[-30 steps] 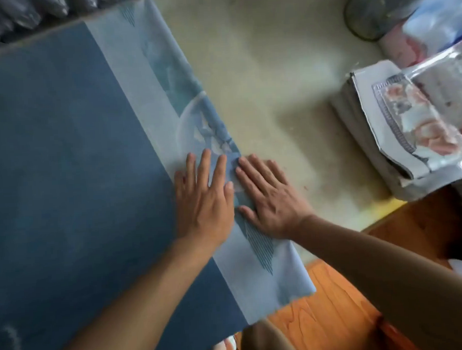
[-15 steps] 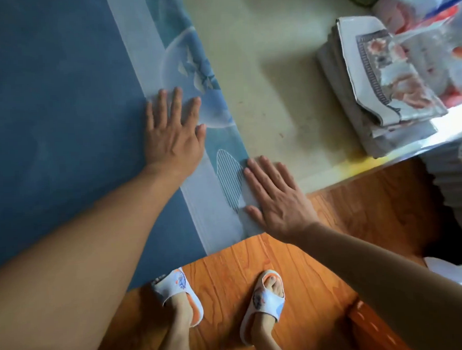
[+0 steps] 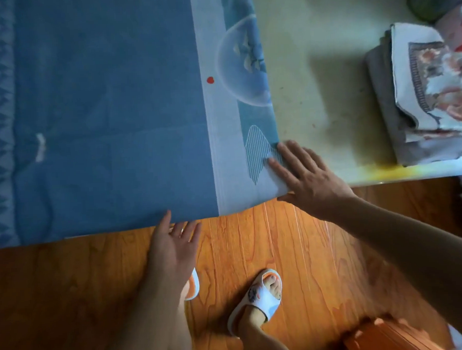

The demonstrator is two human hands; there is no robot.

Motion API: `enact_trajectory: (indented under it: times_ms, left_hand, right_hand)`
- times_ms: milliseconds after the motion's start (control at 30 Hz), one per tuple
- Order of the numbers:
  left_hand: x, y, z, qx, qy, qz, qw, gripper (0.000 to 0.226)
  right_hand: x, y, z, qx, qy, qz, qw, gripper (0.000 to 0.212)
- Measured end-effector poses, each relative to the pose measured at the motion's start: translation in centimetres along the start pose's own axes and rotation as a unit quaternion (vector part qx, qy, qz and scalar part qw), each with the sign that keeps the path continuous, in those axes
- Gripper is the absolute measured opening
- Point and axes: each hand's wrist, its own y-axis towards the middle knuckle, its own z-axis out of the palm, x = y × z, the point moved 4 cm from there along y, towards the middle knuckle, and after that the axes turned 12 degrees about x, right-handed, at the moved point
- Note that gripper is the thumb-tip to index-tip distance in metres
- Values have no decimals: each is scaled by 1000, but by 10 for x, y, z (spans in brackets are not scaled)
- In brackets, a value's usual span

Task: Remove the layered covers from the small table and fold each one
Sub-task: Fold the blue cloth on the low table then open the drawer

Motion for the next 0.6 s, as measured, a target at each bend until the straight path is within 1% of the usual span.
enact_trajectory:
  times_ms: [67, 100, 133, 167, 200, 233, 267, 300, 333, 367, 400, 433, 467, 500, 533, 600]
  left_hand:
    - [-10, 2, 7, -25, -23, 44, 998, 40]
    - [-12, 2, 9, -44, -19, 51, 998, 39]
    - [-13, 1, 9, -63, -11, 54, 997, 37]
    - [-14, 0, 9, -78, -9, 51, 996, 33]
    - [-14, -1, 9, -89, -13, 47, 995, 30]
    - [-15, -2, 9, -96, -20, 44, 994, 29]
    - [-16, -3, 8, -100, -29, 41, 994, 30]
    - [-18, -4, 8, -100, -38, 39, 993, 31]
    - [-20, -6, 9, -95, -42, 36, 994, 29]
    - [-22, -9, 11, -85, -42, 32, 995, 26]
    - [-25, -12, 13, -72, -39, 25, 996, 23]
    - [-30, -14, 14, -62, -35, 20, 997, 20]
    - [-36, -16, 11, -58, -28, 21, 998, 18]
    - [-44, -16, 8, -60, -18, 30, 998, 18]
    - [-55, -16, 2, -67, -11, 45, 997, 19]
    - [-84, -17, -14, -91, -17, 82, 992, 24]
  right_hand:
    - [12, -9, -6, 0, 49, 42, 998, 93]
    - [21, -16, -9, -2, 98, 77, 992, 98]
    - [33, -25, -12, -20, 167, 119, 979, 100]
    - [49, -37, -16, -66, 258, 164, 950, 96]
    - [66, -49, -16, -127, 369, 216, 895, 87]
    - [84, -57, -14, -167, 513, 279, 795, 79]
    - [103, -58, -5, -152, 674, 330, 643, 76]
    - [127, -50, 0, -105, 820, 336, 452, 80]
    - [149, -39, 2, -64, 914, 304, 259, 89]
    - [162, -29, -3, -59, 957, 259, 115, 94]
    - [167, -19, -8, -75, 967, 240, 43, 89]
    - [169, -11, -14, -101, 965, 243, 15, 74]
    - [171, -4, -21, -120, 962, 244, 4, 59]
    - [173, 3, -29, -135, 960, 244, 21, 51]
    - [176, 7, -35, -132, 957, 253, 44, 46]
    - [179, 16, -47, -111, 955, 262, 80, 39]
